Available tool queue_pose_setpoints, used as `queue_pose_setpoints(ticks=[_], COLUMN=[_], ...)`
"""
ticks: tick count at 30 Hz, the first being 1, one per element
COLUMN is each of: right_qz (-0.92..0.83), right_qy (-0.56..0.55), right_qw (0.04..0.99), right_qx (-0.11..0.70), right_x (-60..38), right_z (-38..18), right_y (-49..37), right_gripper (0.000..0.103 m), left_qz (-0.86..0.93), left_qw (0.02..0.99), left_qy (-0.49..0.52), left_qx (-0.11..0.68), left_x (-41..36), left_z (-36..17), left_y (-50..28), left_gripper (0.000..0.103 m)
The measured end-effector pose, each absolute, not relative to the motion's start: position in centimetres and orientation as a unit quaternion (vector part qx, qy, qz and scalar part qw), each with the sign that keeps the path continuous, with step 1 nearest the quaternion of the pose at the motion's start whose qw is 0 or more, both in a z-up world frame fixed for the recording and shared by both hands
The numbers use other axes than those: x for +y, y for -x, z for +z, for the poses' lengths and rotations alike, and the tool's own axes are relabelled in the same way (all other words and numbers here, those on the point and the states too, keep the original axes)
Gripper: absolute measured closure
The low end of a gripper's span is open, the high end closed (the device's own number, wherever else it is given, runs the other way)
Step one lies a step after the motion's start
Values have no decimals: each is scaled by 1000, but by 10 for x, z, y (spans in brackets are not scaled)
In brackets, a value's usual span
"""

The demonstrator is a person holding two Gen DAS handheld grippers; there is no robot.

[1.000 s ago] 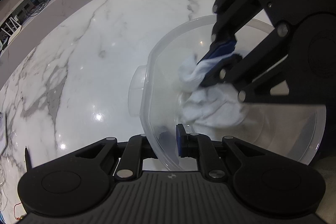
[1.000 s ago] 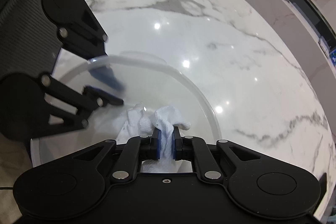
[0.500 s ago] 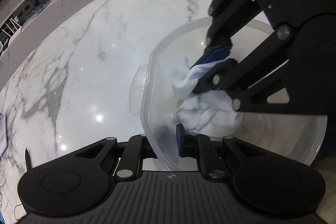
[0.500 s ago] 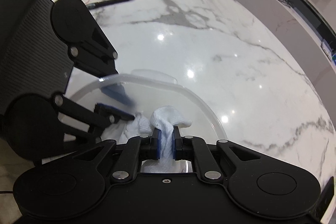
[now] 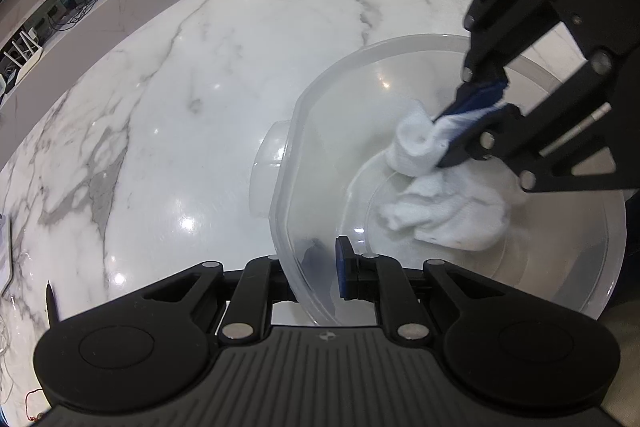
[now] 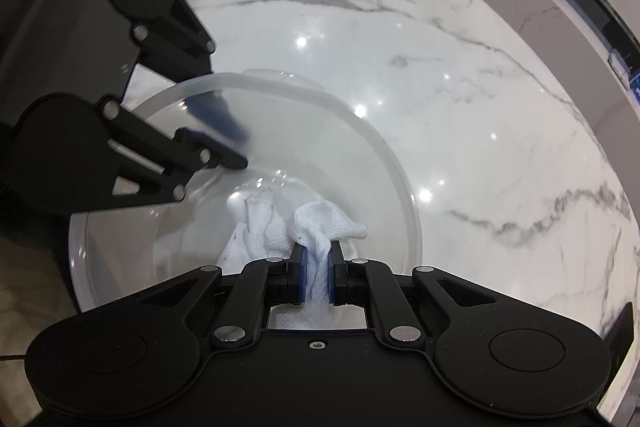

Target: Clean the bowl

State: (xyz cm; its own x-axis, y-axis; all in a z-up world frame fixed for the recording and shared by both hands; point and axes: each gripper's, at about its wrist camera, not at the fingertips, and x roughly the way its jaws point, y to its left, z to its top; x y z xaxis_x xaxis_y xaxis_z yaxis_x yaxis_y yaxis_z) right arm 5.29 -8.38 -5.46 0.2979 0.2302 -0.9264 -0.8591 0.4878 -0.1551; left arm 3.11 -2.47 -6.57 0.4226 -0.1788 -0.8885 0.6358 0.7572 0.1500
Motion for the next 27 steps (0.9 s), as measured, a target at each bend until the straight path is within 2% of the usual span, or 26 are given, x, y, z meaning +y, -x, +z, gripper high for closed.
queue_pose_setpoints(ticks=[10, 27], right_qz=[405, 372], right_qy=[337, 330], right_qw=[707, 738], right_qx=[473, 456], right_x=[-81, -73], right_z=[-56, -59], right_y=[-42, -59], right_gripper=[95, 95], left_qz=[-251, -250], left_qw=[809, 810], left_qy=[-241, -241], left_qx=[474, 473], left_x=[-25, -25], left_z=[-66, -67], left_y=[-31, -33], left_gripper=[91, 91])
